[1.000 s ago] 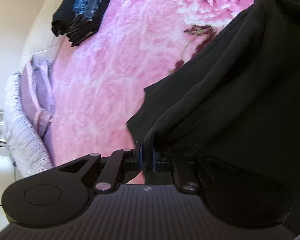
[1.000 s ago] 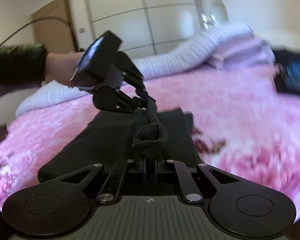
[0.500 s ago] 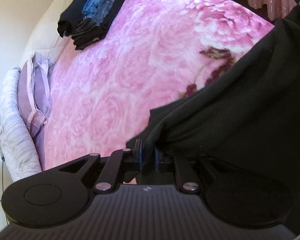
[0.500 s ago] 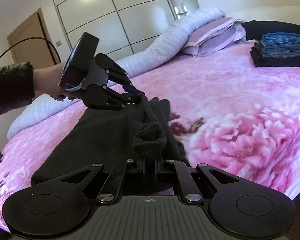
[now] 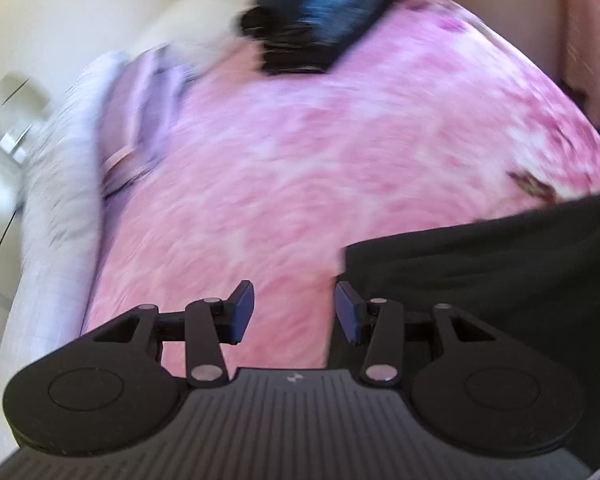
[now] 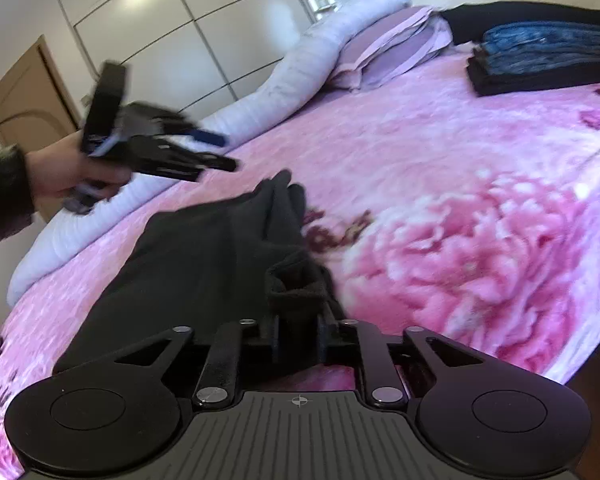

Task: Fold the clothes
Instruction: 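Fold the hem up toward the collar with both tools and release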

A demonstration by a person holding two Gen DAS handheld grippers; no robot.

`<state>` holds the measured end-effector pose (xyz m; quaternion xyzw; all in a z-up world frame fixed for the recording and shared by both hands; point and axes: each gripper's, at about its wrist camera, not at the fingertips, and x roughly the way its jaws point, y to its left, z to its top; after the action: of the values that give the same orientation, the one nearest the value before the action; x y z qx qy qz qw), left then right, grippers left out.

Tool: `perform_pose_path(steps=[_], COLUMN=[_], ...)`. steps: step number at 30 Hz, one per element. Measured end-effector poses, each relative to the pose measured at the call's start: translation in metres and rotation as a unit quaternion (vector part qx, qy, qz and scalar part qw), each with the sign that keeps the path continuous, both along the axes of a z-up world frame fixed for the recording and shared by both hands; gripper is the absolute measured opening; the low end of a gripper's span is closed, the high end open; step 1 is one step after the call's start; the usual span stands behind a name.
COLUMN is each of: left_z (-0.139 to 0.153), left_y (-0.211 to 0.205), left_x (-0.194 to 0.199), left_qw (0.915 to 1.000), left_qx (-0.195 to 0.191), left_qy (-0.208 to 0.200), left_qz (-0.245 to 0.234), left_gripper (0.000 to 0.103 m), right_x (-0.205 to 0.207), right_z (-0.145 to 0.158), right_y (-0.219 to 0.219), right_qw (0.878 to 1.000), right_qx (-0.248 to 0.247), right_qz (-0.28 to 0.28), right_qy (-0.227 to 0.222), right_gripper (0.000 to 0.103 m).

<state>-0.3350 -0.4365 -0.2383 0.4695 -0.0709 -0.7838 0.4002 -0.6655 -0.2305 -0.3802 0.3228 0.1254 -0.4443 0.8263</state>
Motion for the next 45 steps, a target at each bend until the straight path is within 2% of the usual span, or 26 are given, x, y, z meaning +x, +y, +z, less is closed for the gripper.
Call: perform_pose_path(steps=[2,3,8,11,13,15,17,18,21,25,27,30,34,36,38,40,41,42,45], left_z=[0.007,0.011,0.007,-0.006,-0.021,-0.034,-0.035,-0.03,-0.008,-0.018,-0.023,-0.032,-0.044,-0.05,-0.06,-0.066,-0.064,-0.062,-0.063], left_y=[0.012,0.018,0.082,0.117,0.131,0.139,0.143,0.148,0.175,0.214,0.234,0.263,0.302,0.322,0.313,0.301,0.299,0.299,0.312], left_x=[0.019,0.029,0.057,0.068,0.074,0.077,0.083,0.085,0.091,0.064,0.05,0.028,-0.001,-0.015,-0.026,-0.028,-0.024,-0.02,-0.013], left_qw=[0.9992,0.9983,0.9947,0.9905,0.9881,0.9879,0.9854,0.9838,0.9805,0.9829,0.984,0.9853,0.9867,0.9871,0.9813,0.9716,0.9674,0.963,0.9613], left_qx=[0.009,0.014,0.035,0.055,0.068,0.062,0.054,0.047,0.02,-0.001,-0.011,-0.026,-0.046,-0.056,-0.069,-0.085,-0.082,-0.078,-0.09], left_qy=[0.024,0.036,0.069,0.092,0.093,0.083,0.087,0.094,0.12,0.113,0.108,0.102,0.093,0.088,0.09,0.085,0.095,0.106,0.079], left_qz=[0.03,0.044,0.067,0.085,0.102,0.116,0.136,0.145,0.154,0.146,0.141,0.135,0.126,0.121,0.155,0.204,0.22,0.235,0.248], left_gripper=[0.041,0.041,0.041,0.041,0.041,0.041,0.041,0.041,0.041,0.043,0.051,0.058,0.059,0.059,0.059,0.059,0.059,0.059,0.059], right_x=[-0.004,-0.006,-0.008,0.001,0.009,0.016,0.017,0.015,0.009,0.019,0.034,0.06,0.081,0.085,0.088,0.09,0.092,0.093,0.088], right_z=[0.005,0.007,0.023,0.028,0.023,0.014,0.009,0.011,0.027,0.042,0.04,0.031,0.018,0.014,0.012,0.007,0.005,0.002,-0.007], right_y=[0.005,0.007,0.018,0.022,0.017,0.01,0.003,0.003,0.015,0.038,0.051,0.063,0.069,0.069,0.068,0.065,0.064,0.06,0.042], right_qw=[1.0,0.999,0.998,0.998,0.998,0.998,0.995,0.995,0.996,0.993,0.987,0.97,0.944,0.933,0.924,0.913,0.908,0.906,0.911], right_qx=[-0.009,-0.014,-0.046,-0.063,-0.055,-0.049,-0.042,-0.042,-0.051,-0.05,-0.055,-0.081,-0.117,-0.14,-0.162,-0.181,-0.189,-0.191,-0.172], right_qz=[-0.024,-0.032,-0.033,-0.001,0.019,0.022,0.01,0.004,0.022,0.092,0.127,0.164,0.195,0.2,0.207,0.217,0.222,0.223,0.22], right_qy=[0.012,0.013,0.012,0.009,0.013,0.045,0.087,0.092,0.075,0.061,0.084,0.161,0.24,0.264,0.279,0.294,0.301,0.305,0.303], right_gripper=[0.035,0.036,0.037,0.037,0.037,0.037,0.037,0.037,0.037,0.038,0.038,0.044,0.053,0.055,0.06,0.062,0.063,0.063,0.064])
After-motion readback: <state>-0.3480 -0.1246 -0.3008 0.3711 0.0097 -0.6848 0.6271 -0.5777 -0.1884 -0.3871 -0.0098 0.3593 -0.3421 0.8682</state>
